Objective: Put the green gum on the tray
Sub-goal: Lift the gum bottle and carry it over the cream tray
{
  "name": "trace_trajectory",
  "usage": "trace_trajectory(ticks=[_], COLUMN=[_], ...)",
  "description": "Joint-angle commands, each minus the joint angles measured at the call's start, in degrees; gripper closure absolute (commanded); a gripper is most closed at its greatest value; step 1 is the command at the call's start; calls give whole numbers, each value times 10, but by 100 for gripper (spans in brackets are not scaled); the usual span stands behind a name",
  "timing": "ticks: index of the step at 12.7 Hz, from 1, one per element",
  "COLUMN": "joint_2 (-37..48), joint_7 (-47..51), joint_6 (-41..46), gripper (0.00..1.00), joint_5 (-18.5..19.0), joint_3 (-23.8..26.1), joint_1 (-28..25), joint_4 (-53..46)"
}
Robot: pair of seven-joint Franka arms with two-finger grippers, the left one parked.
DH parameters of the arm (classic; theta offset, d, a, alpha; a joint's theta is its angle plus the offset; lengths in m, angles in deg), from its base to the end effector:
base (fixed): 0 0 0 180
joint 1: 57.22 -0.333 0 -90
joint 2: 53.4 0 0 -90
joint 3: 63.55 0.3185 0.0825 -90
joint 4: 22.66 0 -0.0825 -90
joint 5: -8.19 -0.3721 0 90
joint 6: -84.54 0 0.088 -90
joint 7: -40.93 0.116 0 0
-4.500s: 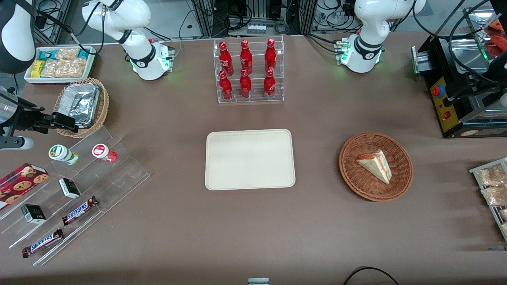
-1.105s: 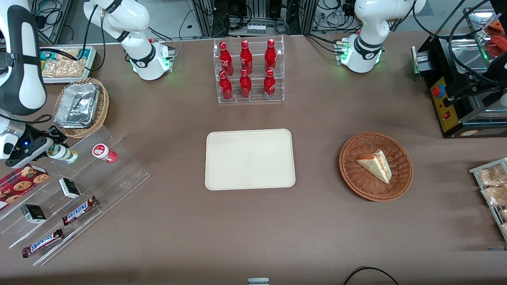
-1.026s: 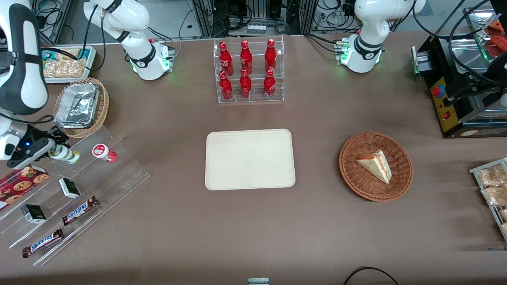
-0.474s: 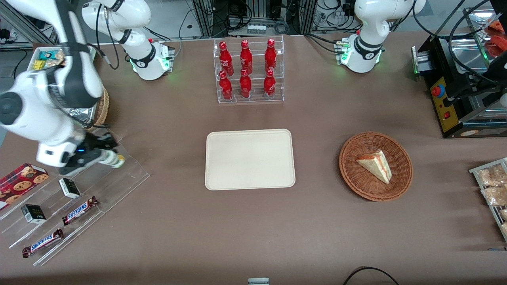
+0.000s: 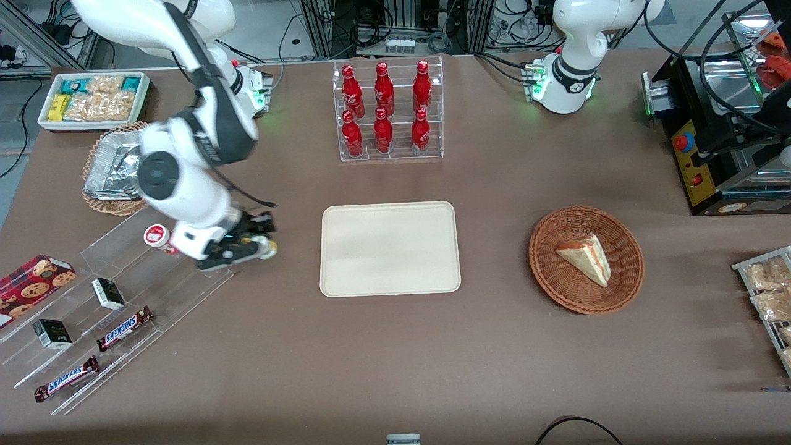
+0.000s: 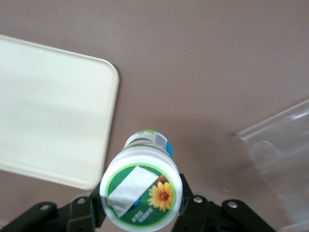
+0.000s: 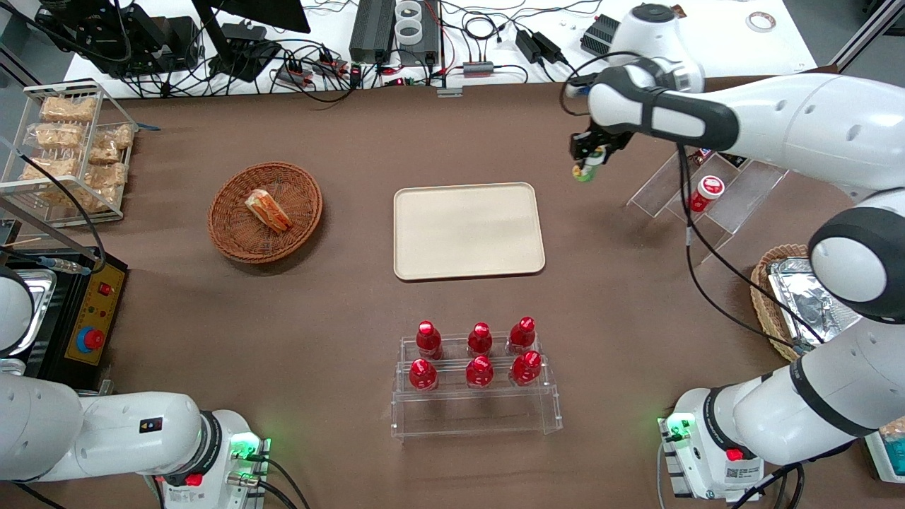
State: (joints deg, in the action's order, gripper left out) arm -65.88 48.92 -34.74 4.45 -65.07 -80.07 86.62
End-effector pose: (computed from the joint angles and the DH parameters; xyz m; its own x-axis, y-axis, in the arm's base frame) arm 0.5500 0.2195 0.3809 0.9786 0.1996 -0.0504 0.1976 -0.9793 -0.0432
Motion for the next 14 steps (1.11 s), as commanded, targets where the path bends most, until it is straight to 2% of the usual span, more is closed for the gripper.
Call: trace_trajectory(ticks=[1, 5, 9, 11, 14], joint_2=[-75, -150, -224, -246, -264], joint_7=[91, 215, 326, 348, 359], joint_6=[-6, -89, -92, -92, -102], gripper=[100, 100, 100, 100, 100], joint_5=[-10, -7, -1, 8, 29], joint_3=[-8, -8, -10, -14, -14], joint_1=[-50, -123, -189, -212, -216], joint_4=[-83, -114, -191, -209, -210])
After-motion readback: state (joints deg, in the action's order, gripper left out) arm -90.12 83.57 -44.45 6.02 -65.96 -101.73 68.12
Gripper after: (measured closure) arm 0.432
